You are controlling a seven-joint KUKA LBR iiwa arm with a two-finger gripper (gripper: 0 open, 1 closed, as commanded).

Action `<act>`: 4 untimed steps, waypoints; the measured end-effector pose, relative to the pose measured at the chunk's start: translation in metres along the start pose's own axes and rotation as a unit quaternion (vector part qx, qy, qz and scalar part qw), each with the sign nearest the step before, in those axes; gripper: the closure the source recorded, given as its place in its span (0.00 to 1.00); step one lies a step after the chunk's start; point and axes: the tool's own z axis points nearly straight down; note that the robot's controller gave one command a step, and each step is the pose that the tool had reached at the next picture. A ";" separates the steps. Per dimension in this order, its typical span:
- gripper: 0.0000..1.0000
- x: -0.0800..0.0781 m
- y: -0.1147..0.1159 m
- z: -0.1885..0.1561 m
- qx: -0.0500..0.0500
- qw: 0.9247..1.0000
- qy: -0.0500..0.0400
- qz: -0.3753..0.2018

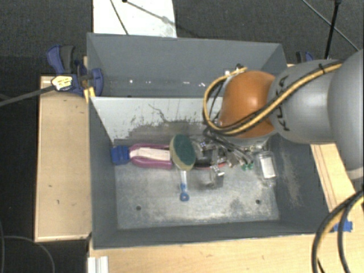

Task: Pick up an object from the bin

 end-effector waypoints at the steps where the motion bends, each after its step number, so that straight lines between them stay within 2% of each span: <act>1: 0.00 0.001 0.003 0.006 0.003 1.000 -0.005 0.013; 2: 0.00 0.039 0.010 0.010 0.001 1.000 0.002 -0.021; 3: 0.00 0.078 -0.089 -0.010 0.003 0.993 0.004 -0.118; 4: 0.00 0.032 -0.115 -0.039 0.002 0.998 0.002 -0.059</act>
Offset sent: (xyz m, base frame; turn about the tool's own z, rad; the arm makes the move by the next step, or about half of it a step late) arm -0.0083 0.0016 -0.0129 0.0271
